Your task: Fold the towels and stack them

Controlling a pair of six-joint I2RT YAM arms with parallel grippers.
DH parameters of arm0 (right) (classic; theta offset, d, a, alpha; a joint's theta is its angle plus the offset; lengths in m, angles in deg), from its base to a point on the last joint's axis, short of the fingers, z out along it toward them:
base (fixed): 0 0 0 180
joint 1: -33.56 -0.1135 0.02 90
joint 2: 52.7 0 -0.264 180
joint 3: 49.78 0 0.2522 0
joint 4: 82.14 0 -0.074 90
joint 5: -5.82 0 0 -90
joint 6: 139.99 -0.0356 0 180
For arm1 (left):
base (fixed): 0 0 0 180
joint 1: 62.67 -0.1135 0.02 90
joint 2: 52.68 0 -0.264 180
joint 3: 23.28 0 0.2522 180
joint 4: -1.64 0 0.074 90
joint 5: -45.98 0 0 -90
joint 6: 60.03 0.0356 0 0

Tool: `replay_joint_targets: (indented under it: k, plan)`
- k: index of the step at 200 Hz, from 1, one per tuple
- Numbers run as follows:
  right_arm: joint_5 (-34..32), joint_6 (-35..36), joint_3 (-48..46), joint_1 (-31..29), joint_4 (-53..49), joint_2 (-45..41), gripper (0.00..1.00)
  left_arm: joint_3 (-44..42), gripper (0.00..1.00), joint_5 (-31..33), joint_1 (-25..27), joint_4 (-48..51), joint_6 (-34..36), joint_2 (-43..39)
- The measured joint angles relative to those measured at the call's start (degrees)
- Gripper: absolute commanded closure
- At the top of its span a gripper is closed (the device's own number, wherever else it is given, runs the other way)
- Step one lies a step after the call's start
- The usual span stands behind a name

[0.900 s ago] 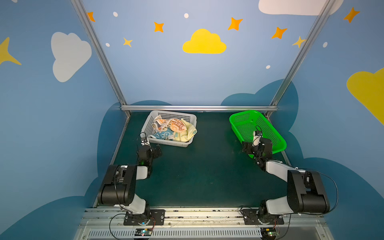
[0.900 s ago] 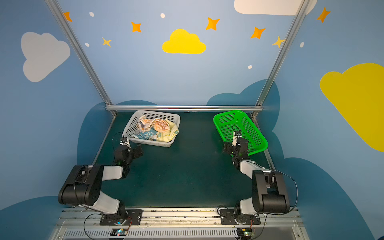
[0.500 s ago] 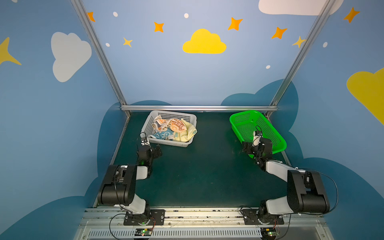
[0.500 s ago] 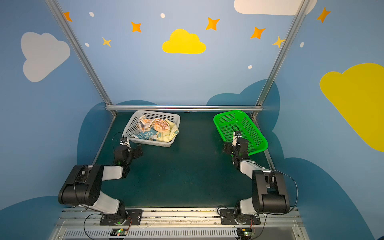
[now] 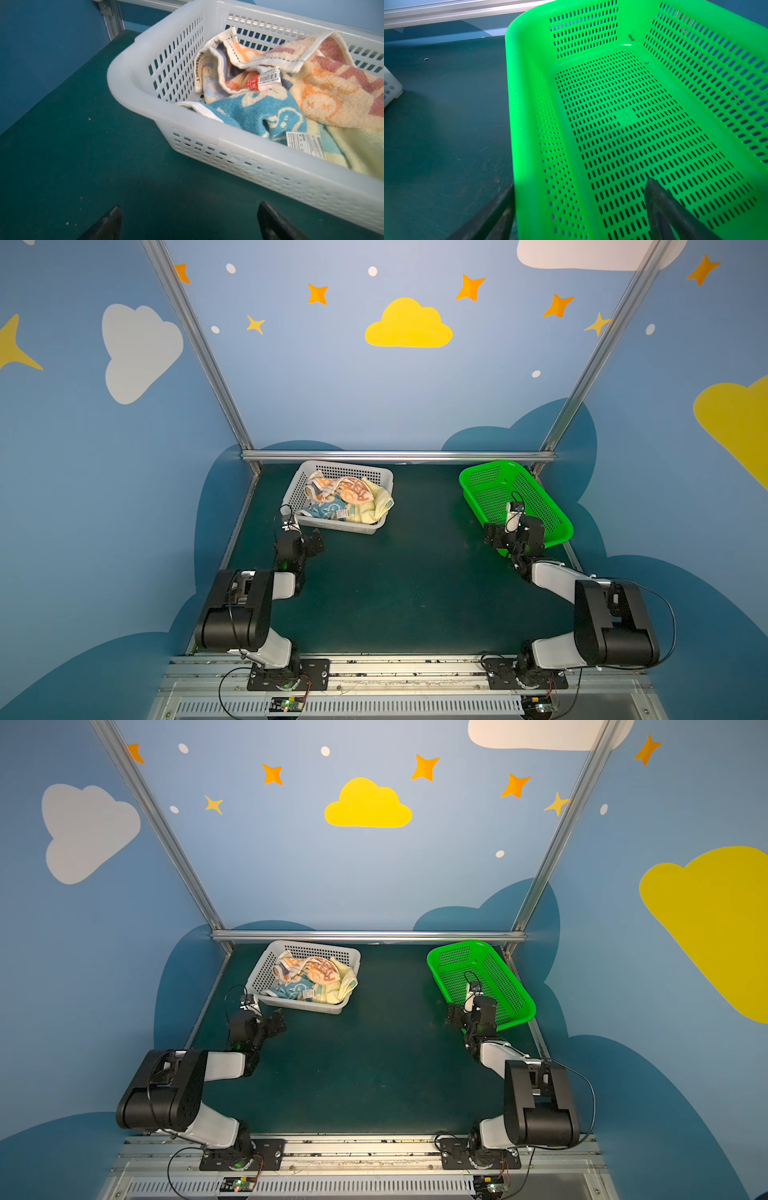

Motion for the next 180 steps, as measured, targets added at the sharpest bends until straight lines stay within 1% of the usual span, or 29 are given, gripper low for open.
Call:
replay_joint_targets:
  k: [54, 66, 80, 97, 121, 144, 163, 180]
  plan:
    - [0.00, 0.00, 0.00, 0.00, -0.02, 0.00, 0.09, 0.00, 0.00, 0.00, 0.00, 0.02, 0.00, -0.02]
    - [0.02, 0.02, 0.00, 0.00, -0.02, 0.00, 0.09, 0.48, 0.00, -0.07, 0.00, 1.55, 0.00, -0.46]
    - [0.02, 0.15, 0.00, -0.02, -0.15, -0.07, 0.09, 1.57, 0.00, -0.13, 0.00, 5.09, -0.02, -2.58]
    - [-0.42, 0.17, 0.00, -0.17, -2.12, -1.33, 0.09, 3.13, 0.00, 0.33, 0.00, 9.68, -0.50, -7.34]
    - [-2.03, 0.11, -0.07, -0.63, -6.21, -5.07, 0.09, 6.19, 0.00, 1.55, 0.04, 16.72, -3.10, -13.60]
    - [-3.74, -0.02, -0.07, -1.42, -9.60, -9.16, 0.09, 9.33, 0.00, 2.71, 0.76, 22.86, -5.90, -16.74]
    - [-5.49, -0.09, -0.04, -2.40, -12.31, -12.28, 0.10, 11.23, 0.00, 4.48, 3.28, 27.17, -7.50, -18.49]
    - [-6.67, -0.48, 0.31, -3.15, -15.39, -14.19, 0.10, 14.05, 0.00, 5.77, 6.73, 31.93, -8.20, -18.93]
